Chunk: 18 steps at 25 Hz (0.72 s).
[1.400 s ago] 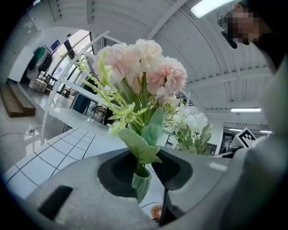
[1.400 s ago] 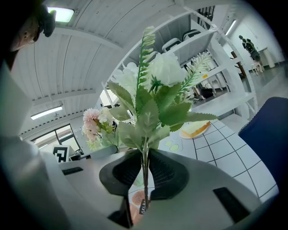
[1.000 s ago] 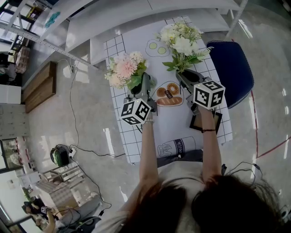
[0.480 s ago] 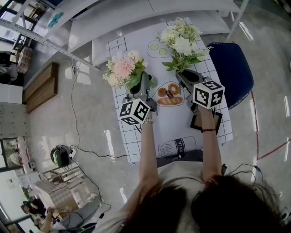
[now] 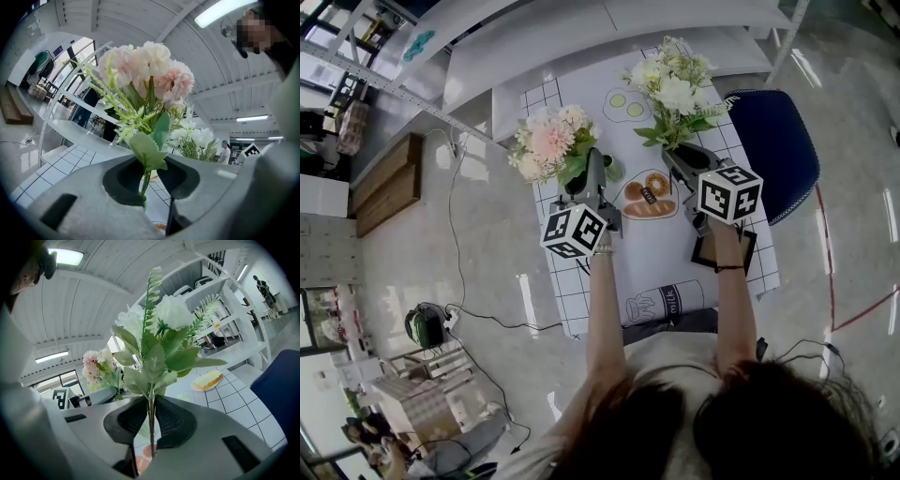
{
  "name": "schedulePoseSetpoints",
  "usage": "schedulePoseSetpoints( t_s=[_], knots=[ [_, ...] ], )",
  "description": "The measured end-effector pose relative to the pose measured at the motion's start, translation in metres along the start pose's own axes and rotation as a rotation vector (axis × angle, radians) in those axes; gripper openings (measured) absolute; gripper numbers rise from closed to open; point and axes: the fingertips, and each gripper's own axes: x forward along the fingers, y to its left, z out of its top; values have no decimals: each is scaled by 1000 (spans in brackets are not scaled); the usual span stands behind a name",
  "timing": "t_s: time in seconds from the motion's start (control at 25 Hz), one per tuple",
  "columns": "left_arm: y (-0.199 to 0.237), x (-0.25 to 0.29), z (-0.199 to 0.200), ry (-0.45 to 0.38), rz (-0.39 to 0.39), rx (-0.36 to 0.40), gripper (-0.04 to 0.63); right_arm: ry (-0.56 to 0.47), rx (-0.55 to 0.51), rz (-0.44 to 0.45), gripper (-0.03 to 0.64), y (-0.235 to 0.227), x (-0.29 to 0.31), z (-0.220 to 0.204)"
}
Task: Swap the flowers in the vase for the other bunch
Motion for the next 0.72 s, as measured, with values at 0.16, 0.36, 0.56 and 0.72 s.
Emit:
schedulePoseSetpoints(
  t_s=[0.16, 0.36, 0.56, 0.72],
  knots=[
    [-3, -1, 6, -17, -3, 2, 91, -6, -5, 2, 51, 2, -2, 2],
    [-2, -6, 16, -36, 0, 10, 91, -11, -8, 2, 51, 5, -4, 4],
    [-6, -9, 25, -55, -7, 14, 91, -19, -12, 1, 51, 9, -7, 8],
    [-10, -10, 30, -70, -15, 16, 91, -26, -16, 5, 51, 10, -9, 9]
  ],
)
